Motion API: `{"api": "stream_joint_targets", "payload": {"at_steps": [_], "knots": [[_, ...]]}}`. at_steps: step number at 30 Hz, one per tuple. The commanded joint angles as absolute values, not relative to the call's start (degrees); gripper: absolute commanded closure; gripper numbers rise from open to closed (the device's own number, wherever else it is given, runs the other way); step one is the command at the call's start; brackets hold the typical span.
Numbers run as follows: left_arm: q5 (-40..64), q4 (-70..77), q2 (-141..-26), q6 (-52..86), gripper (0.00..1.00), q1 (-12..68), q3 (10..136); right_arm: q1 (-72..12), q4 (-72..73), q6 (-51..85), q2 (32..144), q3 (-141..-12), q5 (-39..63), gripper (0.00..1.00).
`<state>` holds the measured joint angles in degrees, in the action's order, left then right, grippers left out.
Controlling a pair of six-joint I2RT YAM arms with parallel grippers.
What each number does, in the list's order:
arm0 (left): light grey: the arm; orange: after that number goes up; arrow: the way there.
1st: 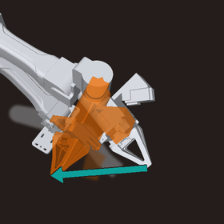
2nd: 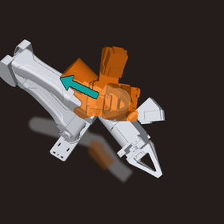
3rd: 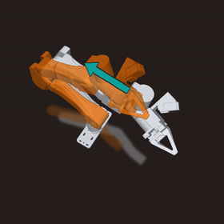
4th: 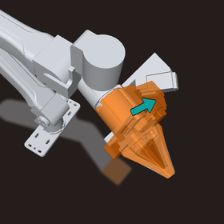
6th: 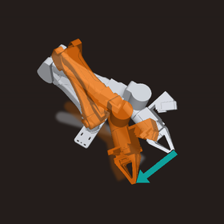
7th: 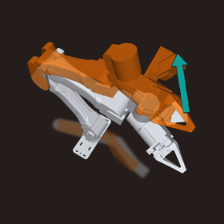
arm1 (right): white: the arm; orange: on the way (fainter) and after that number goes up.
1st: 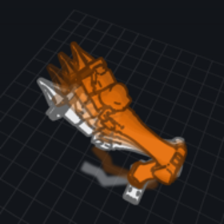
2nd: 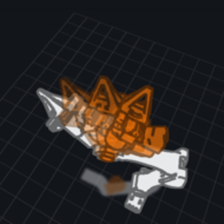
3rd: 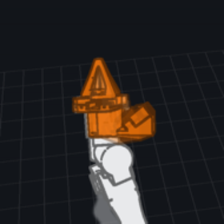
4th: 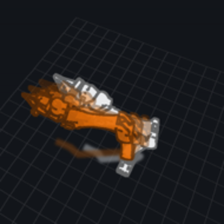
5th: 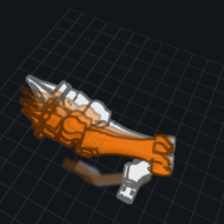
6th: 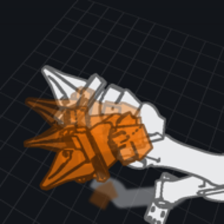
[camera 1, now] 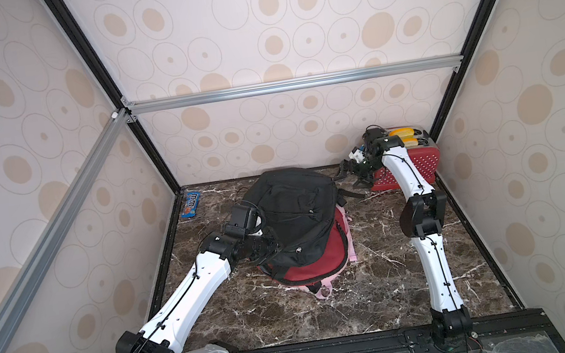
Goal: Zip up the backpack
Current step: Adjust the backpack on the backpack.
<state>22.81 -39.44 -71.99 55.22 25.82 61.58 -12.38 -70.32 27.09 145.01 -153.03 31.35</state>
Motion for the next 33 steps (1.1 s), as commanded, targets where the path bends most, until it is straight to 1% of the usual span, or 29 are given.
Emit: {"api": "stream_joint_targets", "payload": {"at_steps": [1,3,4,6,8,11,13,14,15,16,19,21,25,29,33], "knots": [[19.96,-37.91,-70.28,56.95,1.0,26.87,61.51,-13.38,-77.01,21.33,135.04,-155.79,20.73,0.0],[19.16,-37.58,-70.46,57.66,1.0,27.2,61.87,-15.62,-79.88,19.18,129.3,-153.34,15.24,0.0],[18.5,-37.44,-70.54,57.84,1.0,27.4,62.28,-17.78,-80.27,18.45,125.12,-149.52,13.03,0.01],[17.26,-37.09,-70.62,58.32,1.0,27.65,63.17,-24.16,-78.83,16.46,115.69,-139.08,6.29,0.04],[16.7,-36.82,-70.92,58.75,1.0,27.79,64.11,-33.47,-75.67,15.43,104.91,-125.08,-2.53,0.07],[15.97,-36.8,-71.36,59.34,1.0,28.28,65.11,-44.51,-73.61,21.39,93.07,-110.08,-7.94,0.15],[15.74,-36.74,-71.62,59.74,1.0,28.57,65.74,-51.74,-72.06,25.54,86.89,-102.41,-12.2,0.21],[15.64,-36.8,-71.72,59.85,1.0,28.79,66.27,-56.9,-70.54,28.58,83.68,-98.09,-15.58,0.25],[15.27,-36.76,-71.83,59.85,1.0,29.05,66.82,-60.12,-69.88,30.75,82.02,-95.61,-17.42,0.29],[15.2,-36.74,-71.89,59.98,1.0,29.3,67.36,-63.7,-69.46,33.01,80.92,-93.38,-19.75,0.31],[15.1,-36.76,-71.84,60.66,1.0,29.91,68.55,-72.85,-70.34,35.42,82.22,-92.13,-27.74,0.31],[15.09,-34.4,-71.5,61.45,1.0,30.21,68.56,-75.59,-71.51,34.81,85.55,-93.88,-30.17,0.29],[16.03,-32.31,-71.03,62.88,1.0,30.4,68.32,-77.5,-74.35,32.6,93.32,-99.39,-35.62,0.27],[17.59,-30.12,-70.7,64.31,1.0,30.49,68.04,-77.44,-69.43,29.01,95.39,-99.1,-37.38,0.27],[18.74,-28.7,-70.75,65.19,1.0,30.42,68.38,-76.83,-67.72,27.96,97.02,-98.97,-39.42,0.25]]}}
